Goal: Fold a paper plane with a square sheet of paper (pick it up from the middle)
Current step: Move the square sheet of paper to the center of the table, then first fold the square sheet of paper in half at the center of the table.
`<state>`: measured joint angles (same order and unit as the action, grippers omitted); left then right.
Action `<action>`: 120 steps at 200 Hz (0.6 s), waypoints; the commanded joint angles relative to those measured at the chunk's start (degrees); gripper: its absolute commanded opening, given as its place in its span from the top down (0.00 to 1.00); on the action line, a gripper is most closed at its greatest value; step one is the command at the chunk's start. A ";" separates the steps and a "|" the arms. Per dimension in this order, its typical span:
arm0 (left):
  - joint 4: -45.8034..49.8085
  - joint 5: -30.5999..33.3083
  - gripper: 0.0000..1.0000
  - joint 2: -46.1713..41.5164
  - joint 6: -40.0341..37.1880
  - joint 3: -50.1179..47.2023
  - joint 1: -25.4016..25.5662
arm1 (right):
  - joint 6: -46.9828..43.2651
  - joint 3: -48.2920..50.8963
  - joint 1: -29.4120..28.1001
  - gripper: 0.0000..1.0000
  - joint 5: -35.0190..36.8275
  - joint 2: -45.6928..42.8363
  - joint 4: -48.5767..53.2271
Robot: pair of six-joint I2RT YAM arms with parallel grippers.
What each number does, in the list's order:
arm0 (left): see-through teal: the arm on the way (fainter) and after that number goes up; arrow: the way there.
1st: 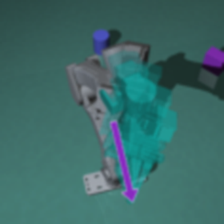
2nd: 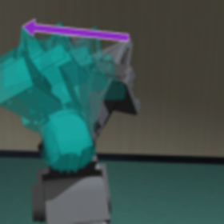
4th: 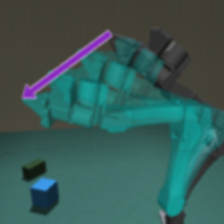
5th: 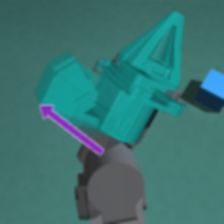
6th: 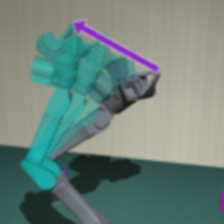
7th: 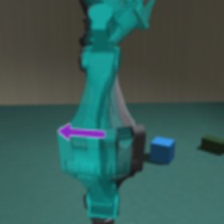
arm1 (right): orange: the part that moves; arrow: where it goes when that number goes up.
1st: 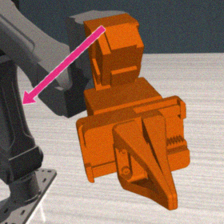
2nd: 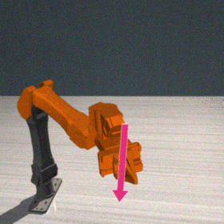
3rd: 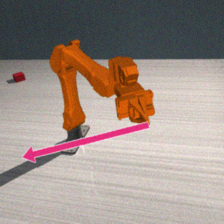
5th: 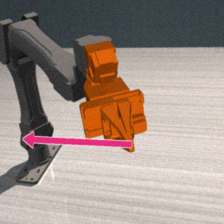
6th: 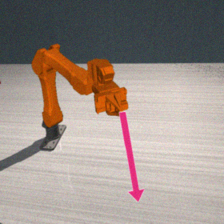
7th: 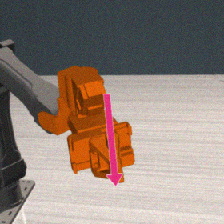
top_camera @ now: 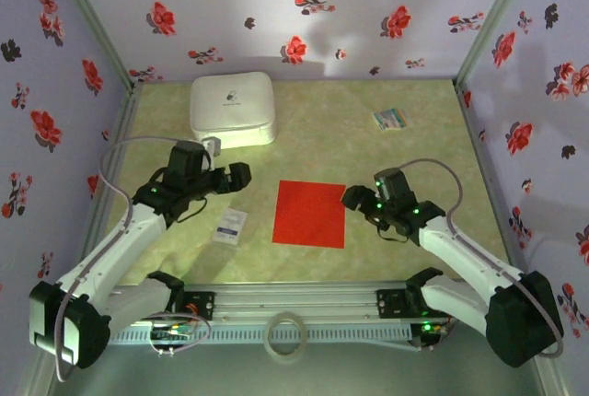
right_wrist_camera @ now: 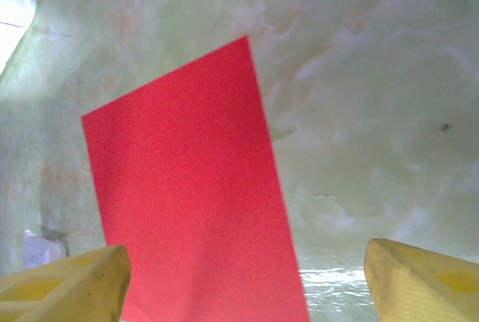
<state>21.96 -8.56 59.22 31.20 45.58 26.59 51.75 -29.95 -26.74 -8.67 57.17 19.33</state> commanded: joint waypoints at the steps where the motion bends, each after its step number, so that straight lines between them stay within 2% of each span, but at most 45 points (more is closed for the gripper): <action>1: -0.44 -0.76 0.10 1.36 1.59 -0.53 2.90 | 1.36 0.52 1.56 0.18 2.10 -0.74 0.57; 43: -1.98 2.58 0.15 9.67 3.95 0.93 8.36 | -1.85 -0.15 6.96 0.18 -2.29 2.58 -1.45; 78: 2.74 7.22 0.18 20.01 3.96 8.66 11.80 | -4.11 -0.53 8.33 0.18 -3.55 4.64 -4.00; 120: 4.41 7.14 0.22 30.10 4.86 17.26 15.07 | -5.81 -1.74 9.61 0.18 -3.02 6.43 -2.31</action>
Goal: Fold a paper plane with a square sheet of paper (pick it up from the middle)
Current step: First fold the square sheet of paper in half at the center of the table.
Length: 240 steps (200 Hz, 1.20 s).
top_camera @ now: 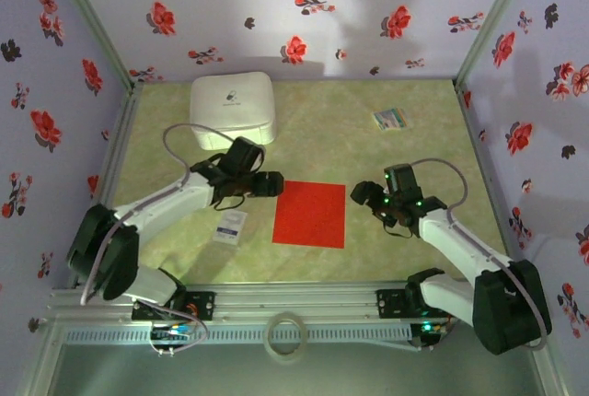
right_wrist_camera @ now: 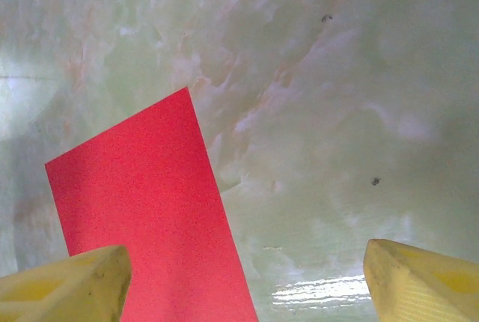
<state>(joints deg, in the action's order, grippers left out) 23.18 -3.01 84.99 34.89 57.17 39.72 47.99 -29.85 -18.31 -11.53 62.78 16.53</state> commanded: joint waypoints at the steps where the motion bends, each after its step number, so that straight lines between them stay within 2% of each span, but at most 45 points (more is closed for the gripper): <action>1: 3.36 1.59 0.22 4.54 1.15 5.94 2.02 | -2.08 -1.87 1.17 0.18 -0.16 0.83 0.50; 29: 7.46 1.99 0.26 10.86 2.08 12.31 3.96 | -2.11 -1.97 1.69 0.17 1.52 1.41 1.71; 81: 13.19 4.82 0.26 19.10 5.79 20.40 9.67 | -0.31 -0.51 3.08 0.15 4.03 -1.40 6.11; 129: 14.62 8.08 0.29 23.01 10.62 23.06 13.17 | 1.31 1.38 4.15 0.11 3.86 -3.68 8.44; 157: 17.67 12.07 0.29 24.98 12.33 25.96 15.13 | 2.00 1.67 4.60 0.09 5.19 -5.52 9.98; 197: 19.27 10.74 0.27 27.63 14.83 27.86 15.81 | 2.89 2.45 5.79 0.01 5.02 -7.73 11.45; 240: 19.80 9.66 0.24 31.45 15.84 30.51 16.70 | 3.25 3.51 7.40 0.01 3.69 -7.92 11.20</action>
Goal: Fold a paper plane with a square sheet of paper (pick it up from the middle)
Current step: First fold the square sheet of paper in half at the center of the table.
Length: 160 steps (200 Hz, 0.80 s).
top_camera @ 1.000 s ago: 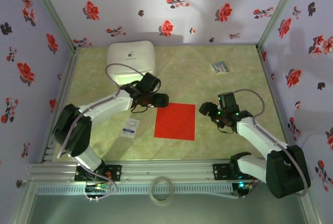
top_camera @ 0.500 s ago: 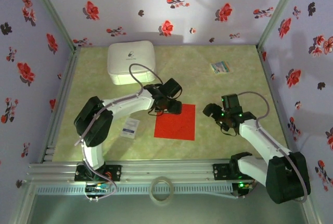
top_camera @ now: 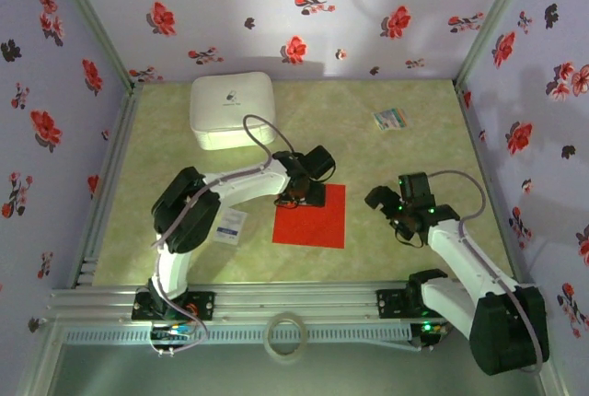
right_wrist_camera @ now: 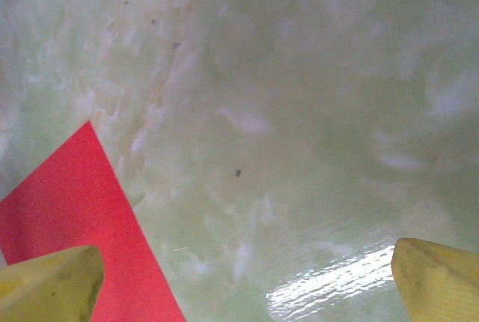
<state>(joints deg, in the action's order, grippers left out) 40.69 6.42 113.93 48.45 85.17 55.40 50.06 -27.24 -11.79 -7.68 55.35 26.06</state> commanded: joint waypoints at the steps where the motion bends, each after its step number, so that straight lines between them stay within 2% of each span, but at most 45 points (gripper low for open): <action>1: 2.25 0.25 0.24 2.65 2.41 2.53 1.03 | 1.18 0.89 0.93 0.01 -0.19 -0.50 1.64; 64: 4.91 -0.20 0.20 8.50 6.28 7.35 1.73 | 1.05 1.36 1.89 0.01 -0.35 -0.88 2.42; 160: 10.48 1.75 0.16 13.17 5.83 12.12 2.25 | 1.18 2.14 1.99 0.01 -2.42 -0.06 0.62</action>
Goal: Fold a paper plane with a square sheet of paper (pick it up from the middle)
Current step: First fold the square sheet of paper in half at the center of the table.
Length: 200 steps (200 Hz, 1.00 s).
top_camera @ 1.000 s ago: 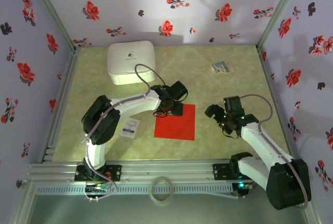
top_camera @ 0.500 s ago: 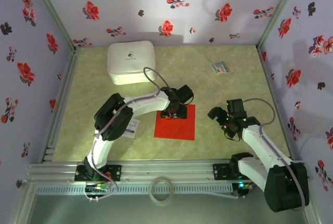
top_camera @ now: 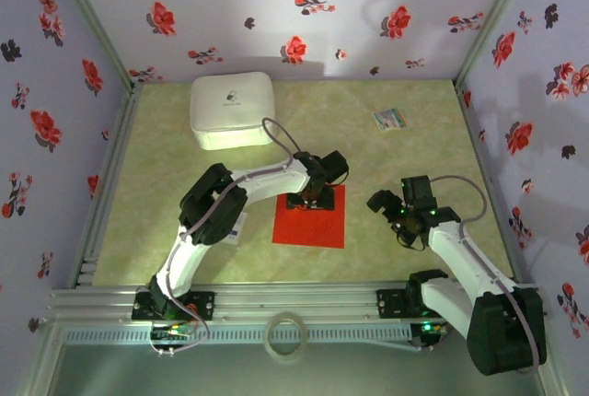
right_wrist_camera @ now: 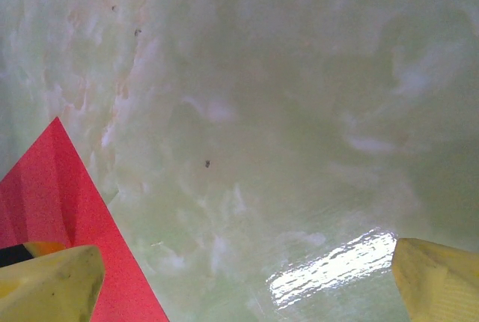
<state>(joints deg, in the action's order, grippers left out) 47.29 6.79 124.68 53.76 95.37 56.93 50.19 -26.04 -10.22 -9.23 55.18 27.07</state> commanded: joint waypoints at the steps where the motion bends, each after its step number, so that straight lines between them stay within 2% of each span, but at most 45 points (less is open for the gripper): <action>1: 3.91 1.38 0.16 2.46 0.50 1.96 0.68 | 1.05 0.94 0.42 0.01 -0.87 0.12 -0.39; 71: 4.92 0.47 0.17 5.64 -1.27 2.21 0.90 | 1.22 1.07 0.37 0.01 -1.75 1.49 -1.44; 200: 7.01 0.27 0.20 6.36 -2.27 1.43 0.98 | 1.30 0.56 0.38 0.01 -2.37 2.04 -1.23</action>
<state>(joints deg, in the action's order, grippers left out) 49.95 7.49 126.80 52.40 98.21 57.45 50.19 -25.63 -10.22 -10.79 56.77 26.41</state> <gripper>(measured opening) 0.802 0.993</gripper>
